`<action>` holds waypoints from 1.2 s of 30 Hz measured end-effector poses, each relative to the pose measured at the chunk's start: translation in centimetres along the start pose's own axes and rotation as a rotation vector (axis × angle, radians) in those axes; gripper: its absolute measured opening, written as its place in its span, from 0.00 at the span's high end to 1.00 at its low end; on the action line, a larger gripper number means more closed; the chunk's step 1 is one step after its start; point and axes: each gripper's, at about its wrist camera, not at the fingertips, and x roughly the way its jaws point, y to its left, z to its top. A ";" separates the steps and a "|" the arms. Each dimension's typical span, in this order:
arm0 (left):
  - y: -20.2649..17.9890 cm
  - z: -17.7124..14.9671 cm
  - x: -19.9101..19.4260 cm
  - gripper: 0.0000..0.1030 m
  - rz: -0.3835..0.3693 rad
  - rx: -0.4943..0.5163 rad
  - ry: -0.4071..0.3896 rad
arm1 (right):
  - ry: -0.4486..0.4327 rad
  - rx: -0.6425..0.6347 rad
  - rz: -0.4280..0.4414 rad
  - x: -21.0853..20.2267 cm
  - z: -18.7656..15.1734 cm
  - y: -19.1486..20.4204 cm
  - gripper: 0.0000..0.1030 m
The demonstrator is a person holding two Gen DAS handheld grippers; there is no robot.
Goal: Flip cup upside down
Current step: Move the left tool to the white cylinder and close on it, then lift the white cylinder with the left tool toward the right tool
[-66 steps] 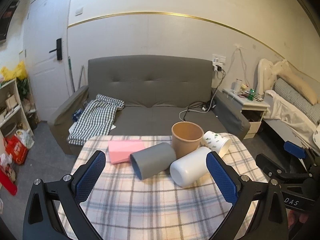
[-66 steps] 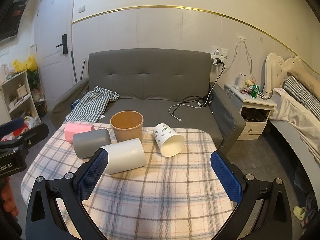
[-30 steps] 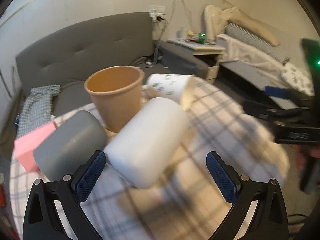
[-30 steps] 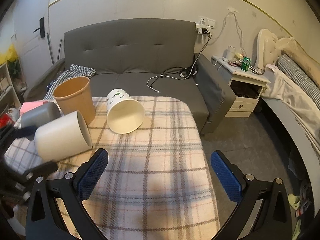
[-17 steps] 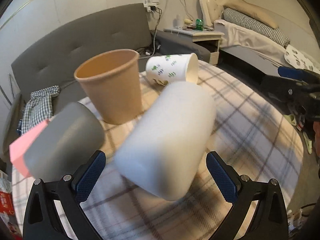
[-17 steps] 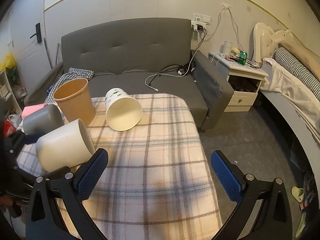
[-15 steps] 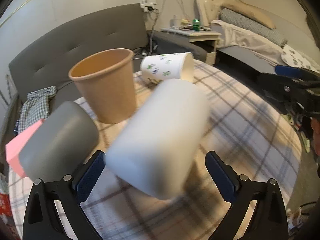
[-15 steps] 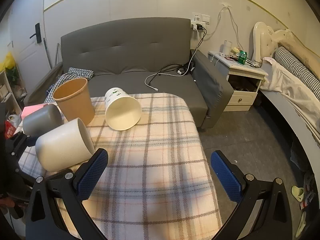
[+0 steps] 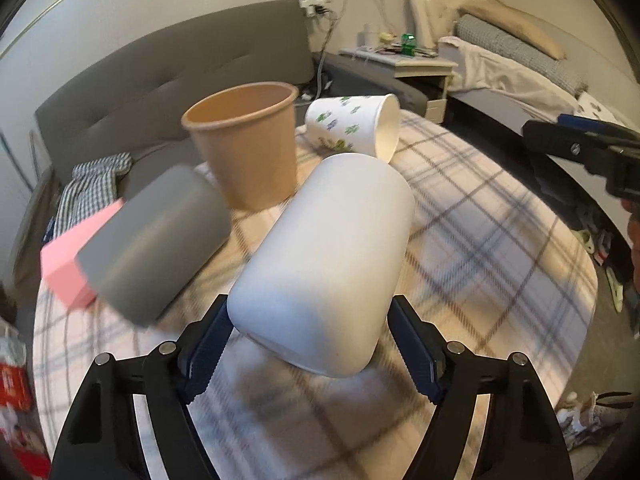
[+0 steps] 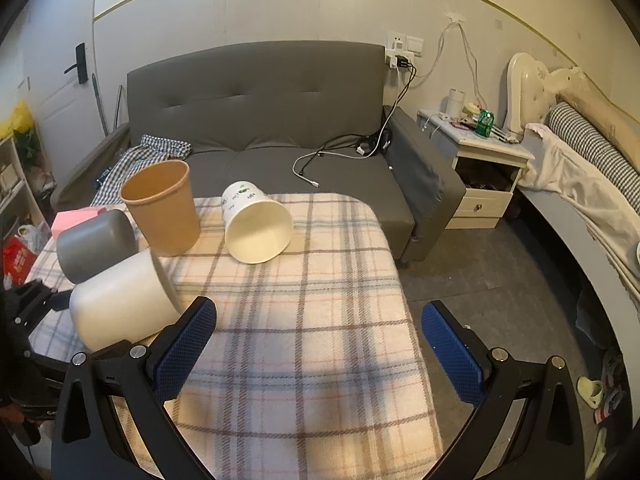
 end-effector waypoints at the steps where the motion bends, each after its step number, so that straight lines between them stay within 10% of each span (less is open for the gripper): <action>1: 0.1 -0.2 -0.2 0.23 0.008 -0.016 0.006 | -0.004 -0.001 -0.003 -0.4 0.1 0.0 0.00; 15: 0.0 -3.3 -3.5 0.24 0.055 -0.370 0.087 | -0.024 -0.024 -0.043 -5.9 -1.4 -0.5 0.00; 36: -1.3 -1.1 -7.5 0.15 0.068 -0.278 -0.105 | -0.011 -0.033 -0.044 -7.0 -1.7 -0.4 0.00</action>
